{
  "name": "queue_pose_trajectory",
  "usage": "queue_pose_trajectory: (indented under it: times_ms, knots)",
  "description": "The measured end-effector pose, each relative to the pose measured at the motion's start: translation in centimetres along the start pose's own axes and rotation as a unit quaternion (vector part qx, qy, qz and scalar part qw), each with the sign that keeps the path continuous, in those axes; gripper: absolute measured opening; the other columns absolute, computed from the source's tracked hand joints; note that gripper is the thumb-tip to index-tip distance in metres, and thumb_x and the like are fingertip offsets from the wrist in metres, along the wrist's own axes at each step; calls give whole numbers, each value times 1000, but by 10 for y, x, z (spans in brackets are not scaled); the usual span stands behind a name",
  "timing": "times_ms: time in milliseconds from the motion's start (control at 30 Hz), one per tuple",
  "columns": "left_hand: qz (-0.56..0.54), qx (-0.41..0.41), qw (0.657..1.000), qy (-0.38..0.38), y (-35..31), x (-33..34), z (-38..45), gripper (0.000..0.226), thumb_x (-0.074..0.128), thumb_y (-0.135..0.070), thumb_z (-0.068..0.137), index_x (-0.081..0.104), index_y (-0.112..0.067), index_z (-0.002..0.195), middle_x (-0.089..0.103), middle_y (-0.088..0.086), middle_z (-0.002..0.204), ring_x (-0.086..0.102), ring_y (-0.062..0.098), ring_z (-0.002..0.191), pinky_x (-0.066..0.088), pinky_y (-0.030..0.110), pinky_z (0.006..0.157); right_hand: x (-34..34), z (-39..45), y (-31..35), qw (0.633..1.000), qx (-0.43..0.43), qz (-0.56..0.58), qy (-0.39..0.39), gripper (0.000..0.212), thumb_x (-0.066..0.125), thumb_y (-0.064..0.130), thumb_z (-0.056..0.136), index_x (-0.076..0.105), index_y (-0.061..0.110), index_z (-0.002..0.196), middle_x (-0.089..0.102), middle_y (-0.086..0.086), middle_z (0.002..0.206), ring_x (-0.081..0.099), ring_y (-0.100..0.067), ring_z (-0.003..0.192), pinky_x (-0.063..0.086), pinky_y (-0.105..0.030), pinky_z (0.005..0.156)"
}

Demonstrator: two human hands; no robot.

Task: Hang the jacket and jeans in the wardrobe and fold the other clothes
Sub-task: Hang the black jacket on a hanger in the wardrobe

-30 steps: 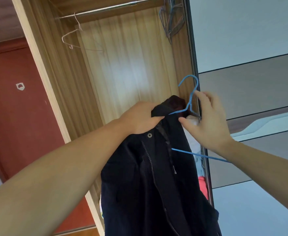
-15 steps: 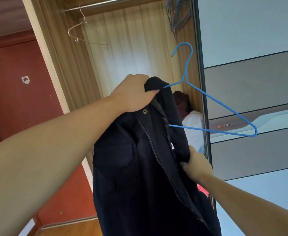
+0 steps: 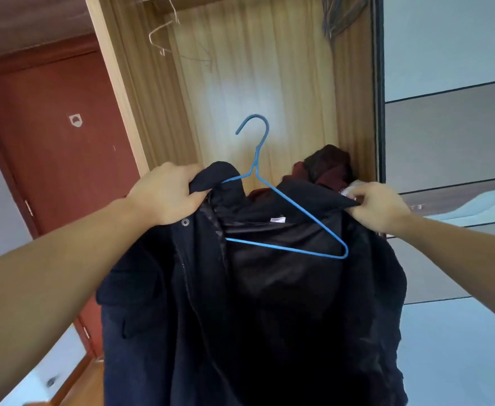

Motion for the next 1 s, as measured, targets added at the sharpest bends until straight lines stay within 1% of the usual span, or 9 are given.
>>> queue_pose_trajectory:
  times_ms: [133,300,433,533,600,700,767,900,1000]
  knots:
    - [30,-57,998,-19,9,12,4,26,43,-41,94,52,-19,85,59,4,76,56,33,72,44,35,61,-10,7,41,998,3,-57,12,22,56,20,74,68,32,89,67,0,92,59,-29,88,50,-32,76]
    - [-41,-101,993,-41,2,14,15,31,47,-45,95,54,-16,86,60,5,83,57,31,76,49,38,66,-10,8,85,995,-7,-95,39,26,53,16,77,67,21,98,66,-4,83,61,-26,71,49,-29,62]
    - [-104,-84,990,-53,-15,18,20,30,50,-45,93,56,-17,83,63,3,81,60,29,77,52,40,71,-32,10,102,996,22,-81,9,31,49,11,74,69,11,98,66,-9,63,65,-27,54,57,-31,58]
    - [-126,-45,990,-51,-41,27,25,28,49,-46,93,52,-22,79,60,-2,75,59,24,72,50,36,65,-56,24,145,997,-16,-59,-43,22,56,16,77,68,8,93,64,-7,73,60,-25,60,48,-27,55]
    - [-152,-41,985,-76,-46,23,32,27,51,-44,94,52,-21,80,57,-5,73,56,20,69,42,32,60,-68,27,169,998,-43,-4,-52,23,57,20,80,65,5,95,62,-7,74,57,-23,56,49,-29,51]
    - [-194,-61,971,-124,-31,5,39,25,54,-40,93,57,-16,86,57,-7,73,52,11,66,37,26,55,-68,17,175,998,-57,0,16,27,54,19,83,60,0,102,65,-12,61,58,-22,42,53,-28,44]
    - [-208,-63,964,-150,-22,-5,41,24,56,-38,92,59,-15,87,60,-5,75,54,13,68,38,24,56,-61,8,168,994,-58,-30,82,31,54,19,83,59,-1,105,68,-13,60,63,-20,43,55,-27,43]
    - [-229,-56,954,-185,-18,-18,38,30,57,-38,93,58,-9,85,62,3,75,59,24,72,48,38,65,-68,6,149,987,-55,-99,112,36,62,35,81,61,6,102,70,-10,59,65,-18,43,54,-28,45]
    - [-235,-49,952,-191,-18,-22,37,31,58,-38,92,57,-9,84,62,4,73,60,26,72,51,43,67,-94,14,137,972,-43,-225,49,53,57,64,73,60,16,93,71,-9,70,67,-26,60,58,-36,64]
Point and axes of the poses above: each hand's wrist, its own z-axis towards the middle knuckle, its own x-axis out of the palm, y = z × x, the point moved 10 cm from there along z, towards the middle knuckle
